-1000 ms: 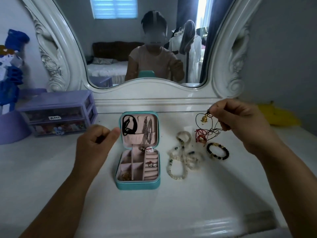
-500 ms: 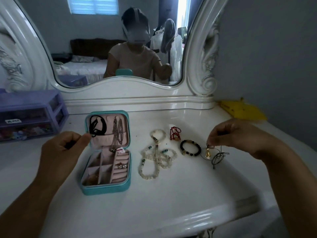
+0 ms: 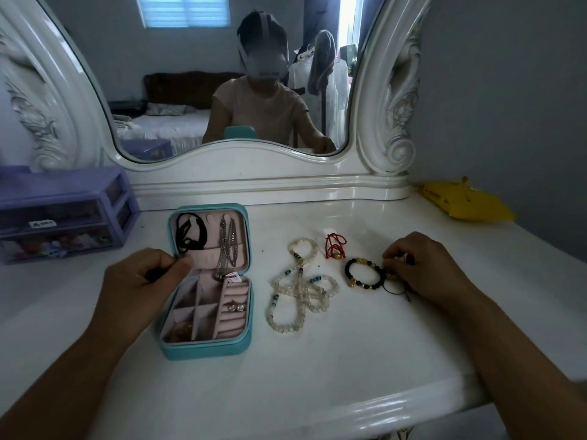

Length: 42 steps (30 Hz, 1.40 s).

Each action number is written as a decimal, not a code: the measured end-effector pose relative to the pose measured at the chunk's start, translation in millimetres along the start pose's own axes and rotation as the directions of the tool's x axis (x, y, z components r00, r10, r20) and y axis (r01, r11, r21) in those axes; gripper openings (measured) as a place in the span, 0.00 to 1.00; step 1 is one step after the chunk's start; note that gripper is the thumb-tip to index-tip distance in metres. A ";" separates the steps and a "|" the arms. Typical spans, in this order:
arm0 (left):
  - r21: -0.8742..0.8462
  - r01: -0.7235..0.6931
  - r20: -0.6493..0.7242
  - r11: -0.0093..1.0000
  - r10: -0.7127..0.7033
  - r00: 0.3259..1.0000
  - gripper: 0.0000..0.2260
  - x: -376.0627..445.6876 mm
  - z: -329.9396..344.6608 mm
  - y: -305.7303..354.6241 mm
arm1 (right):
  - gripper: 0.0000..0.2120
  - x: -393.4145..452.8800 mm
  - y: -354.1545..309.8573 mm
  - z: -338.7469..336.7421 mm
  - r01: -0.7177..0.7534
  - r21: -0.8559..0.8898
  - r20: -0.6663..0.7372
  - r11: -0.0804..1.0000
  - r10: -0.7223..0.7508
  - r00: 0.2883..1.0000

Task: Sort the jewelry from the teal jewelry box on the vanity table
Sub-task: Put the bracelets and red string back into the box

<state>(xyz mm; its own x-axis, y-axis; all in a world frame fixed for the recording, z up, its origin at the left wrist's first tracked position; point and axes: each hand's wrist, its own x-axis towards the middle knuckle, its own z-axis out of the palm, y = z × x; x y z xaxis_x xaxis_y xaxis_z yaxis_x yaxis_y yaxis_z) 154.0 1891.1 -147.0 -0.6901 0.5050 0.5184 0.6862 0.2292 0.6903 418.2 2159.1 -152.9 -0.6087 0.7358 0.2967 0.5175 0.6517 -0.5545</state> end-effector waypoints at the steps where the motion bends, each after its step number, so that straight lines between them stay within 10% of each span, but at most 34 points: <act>1: 0.001 -0.007 0.008 1.000 0.007 1.000 0.12 -0.1 0.3 -1.3 | 0.03 0.0 1.0 1.8 0.013 0.009 -0.032 1.000 -0.013 0.999; 17: -0.011 -0.123 -0.028 0.992 0.123 0.992 0.06 -1.7 -2.2 12.5 | 0.03 -11.0 -32.2 1.9 0.211 0.044 -0.176 0.976 -0.200 0.964; 27: -0.013 -0.435 0.544 0.900 0.371 0.752 0.07 -14.8 31.5 56.8 | 0.07 -30.3 -74.0 32.1 0.288 0.185 -0.005 0.939 -0.293 0.956; 42: 0.157 -0.412 0.645 0.898 0.222 0.731 0.10 -22.8 67.8 70.4 | 0.08 -32.9 -50.8 37.0 0.144 0.149 -0.100 0.978 -0.130 0.986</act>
<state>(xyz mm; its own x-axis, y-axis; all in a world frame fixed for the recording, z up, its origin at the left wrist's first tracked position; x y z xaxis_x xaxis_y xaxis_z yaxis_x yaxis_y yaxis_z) 233.6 1952.1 -144.4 -0.2039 0.9570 0.2066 0.9362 0.1289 0.3269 389.7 2095.0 -163.3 -0.6077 0.6592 0.4429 0.3287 0.7164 -0.6154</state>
